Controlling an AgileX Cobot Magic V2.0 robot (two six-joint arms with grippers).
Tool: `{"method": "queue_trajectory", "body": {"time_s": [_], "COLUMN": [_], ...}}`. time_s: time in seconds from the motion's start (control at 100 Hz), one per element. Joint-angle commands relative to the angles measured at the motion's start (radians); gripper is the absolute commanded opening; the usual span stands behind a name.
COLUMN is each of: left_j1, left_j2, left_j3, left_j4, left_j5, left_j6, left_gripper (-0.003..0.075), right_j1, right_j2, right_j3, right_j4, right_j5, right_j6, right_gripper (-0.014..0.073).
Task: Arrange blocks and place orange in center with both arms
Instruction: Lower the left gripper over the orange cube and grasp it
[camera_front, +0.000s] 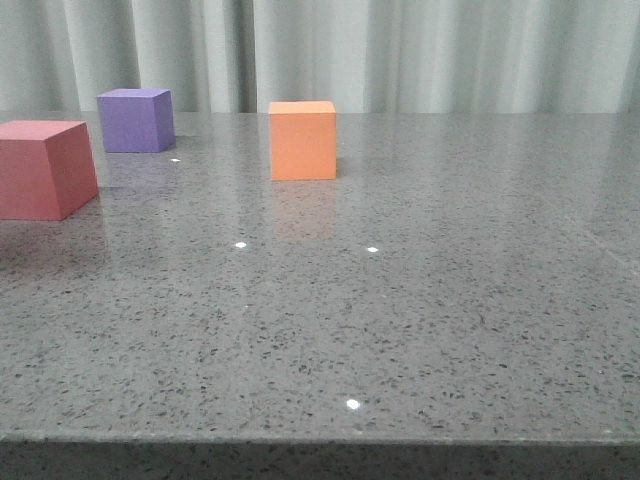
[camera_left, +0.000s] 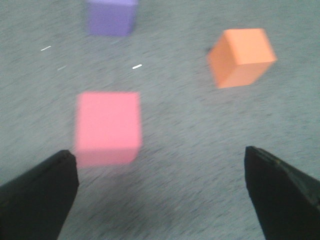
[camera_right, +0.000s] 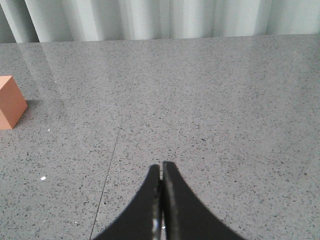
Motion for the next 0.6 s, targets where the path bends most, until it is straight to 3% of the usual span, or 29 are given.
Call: {"method": "queue_trajectory", "body": {"time_s": [0.0,0.28,0.59], "left_j1": [-0.086,-0.273,-0.38], "left_j2": [0.072,0.448,0.738], "left_j3": [-0.088,-0.394,-0.742], "left_j4": [-0.015,0.154,0.391], "left_j5": [-0.111,-0.094,0.037], "left_j6": [-0.031,-0.173,-0.337], "left_gripper": [0.0627,0.0627,0.0627], "right_j1": [-0.006,-0.006,-0.006], "right_j2": [0.0,0.0,0.0], "right_j3": [-0.027,-0.027,-0.027], "right_j4": [-0.016,-0.016,-0.016], "right_j5": [-0.074,-0.074,-0.074], "right_j6": [-0.003,-0.003,-0.003], "right_gripper": [-0.0068,-0.0068,-0.0068]}}
